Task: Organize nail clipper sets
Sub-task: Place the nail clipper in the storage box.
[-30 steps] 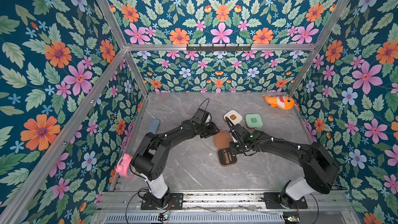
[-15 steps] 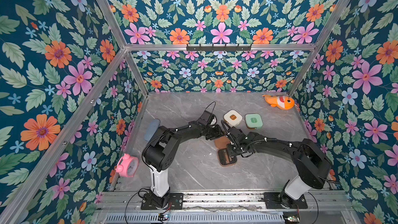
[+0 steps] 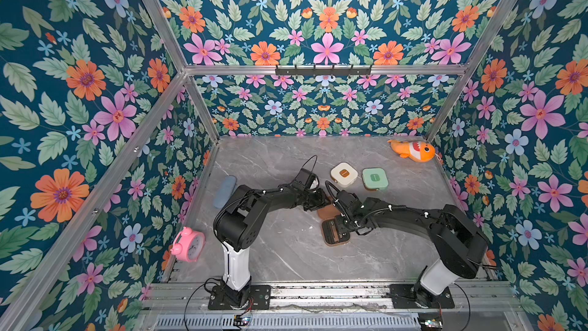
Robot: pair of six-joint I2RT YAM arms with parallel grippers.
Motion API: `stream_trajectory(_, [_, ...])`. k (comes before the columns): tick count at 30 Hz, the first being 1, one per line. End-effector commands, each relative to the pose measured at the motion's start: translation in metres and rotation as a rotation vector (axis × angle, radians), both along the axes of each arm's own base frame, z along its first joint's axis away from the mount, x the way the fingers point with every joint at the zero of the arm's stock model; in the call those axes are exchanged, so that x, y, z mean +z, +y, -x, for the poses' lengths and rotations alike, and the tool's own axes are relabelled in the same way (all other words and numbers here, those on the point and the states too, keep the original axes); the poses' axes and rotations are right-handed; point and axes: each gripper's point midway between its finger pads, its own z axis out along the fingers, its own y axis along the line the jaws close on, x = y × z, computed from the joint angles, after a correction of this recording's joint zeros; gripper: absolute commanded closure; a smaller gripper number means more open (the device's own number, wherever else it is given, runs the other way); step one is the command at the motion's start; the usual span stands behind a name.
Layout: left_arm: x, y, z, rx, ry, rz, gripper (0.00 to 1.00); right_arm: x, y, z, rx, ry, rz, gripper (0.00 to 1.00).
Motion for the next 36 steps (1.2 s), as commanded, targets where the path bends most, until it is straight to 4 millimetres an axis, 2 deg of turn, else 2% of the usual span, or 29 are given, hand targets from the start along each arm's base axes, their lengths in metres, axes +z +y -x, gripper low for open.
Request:
stream_trajectory(1, [-0.015,0.012,0.006,0.017,0.034,-0.063,0.61,-0.012,-0.004,0.003,-0.005,0.012,0.039,0.87])
stream_trajectory(10, [-0.015,0.012,0.006,0.015,0.032,-0.065,0.62,-0.017,-0.01,0.014,-0.017,0.024,0.064,0.86])
stream_trajectory(18, [-0.014,0.013,0.009,0.011,0.032,-0.067,0.62,-0.015,-0.013,0.006,-0.045,0.001,0.094,0.79])
stream_trajectory(28, [-0.014,0.014,0.011,0.011,0.031,-0.068,0.63,-0.013,-0.02,-0.004,-0.09,0.005,0.097,0.77])
stream_trajectory(36, [-0.017,0.015,0.012,0.008,0.037,-0.072,0.64,-0.011,-0.016,-0.013,-0.097,0.001,0.101,0.76])
